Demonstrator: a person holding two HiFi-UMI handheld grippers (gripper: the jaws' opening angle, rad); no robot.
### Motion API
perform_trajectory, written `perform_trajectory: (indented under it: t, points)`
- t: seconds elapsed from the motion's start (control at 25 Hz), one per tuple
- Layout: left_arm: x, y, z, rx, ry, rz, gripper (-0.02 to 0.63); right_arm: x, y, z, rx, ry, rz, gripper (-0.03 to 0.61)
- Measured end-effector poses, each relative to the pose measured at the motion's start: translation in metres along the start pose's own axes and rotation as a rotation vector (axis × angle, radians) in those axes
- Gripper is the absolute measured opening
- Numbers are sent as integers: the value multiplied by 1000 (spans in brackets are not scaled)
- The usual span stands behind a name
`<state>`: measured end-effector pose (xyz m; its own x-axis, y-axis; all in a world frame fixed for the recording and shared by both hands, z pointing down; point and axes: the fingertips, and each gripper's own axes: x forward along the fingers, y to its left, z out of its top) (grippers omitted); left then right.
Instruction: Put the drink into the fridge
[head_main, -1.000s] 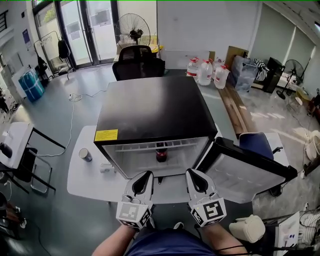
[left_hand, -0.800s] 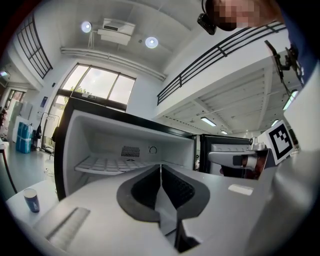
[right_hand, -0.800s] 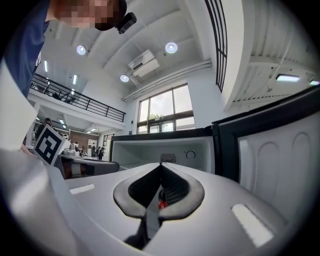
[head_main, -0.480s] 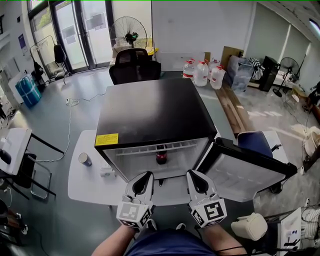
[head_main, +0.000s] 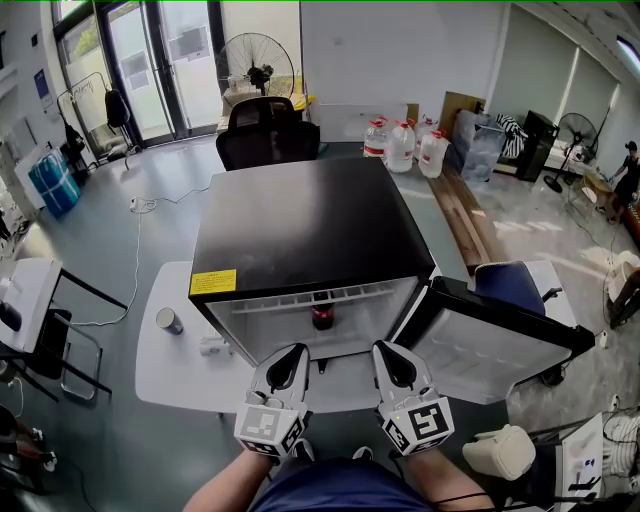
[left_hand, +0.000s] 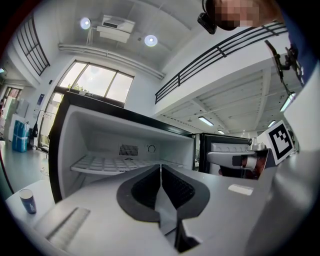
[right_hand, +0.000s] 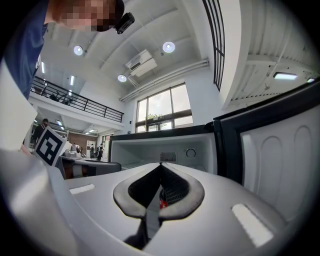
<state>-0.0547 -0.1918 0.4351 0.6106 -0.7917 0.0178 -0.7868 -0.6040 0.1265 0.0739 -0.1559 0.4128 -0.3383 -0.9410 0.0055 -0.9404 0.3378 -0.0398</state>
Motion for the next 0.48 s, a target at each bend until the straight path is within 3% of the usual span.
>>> perform_trajectory:
  t: [0.48]
  points:
    - [3, -3, -1, -3, 10, -9, 14, 2, 1, -1, 5, 1, 9, 6]
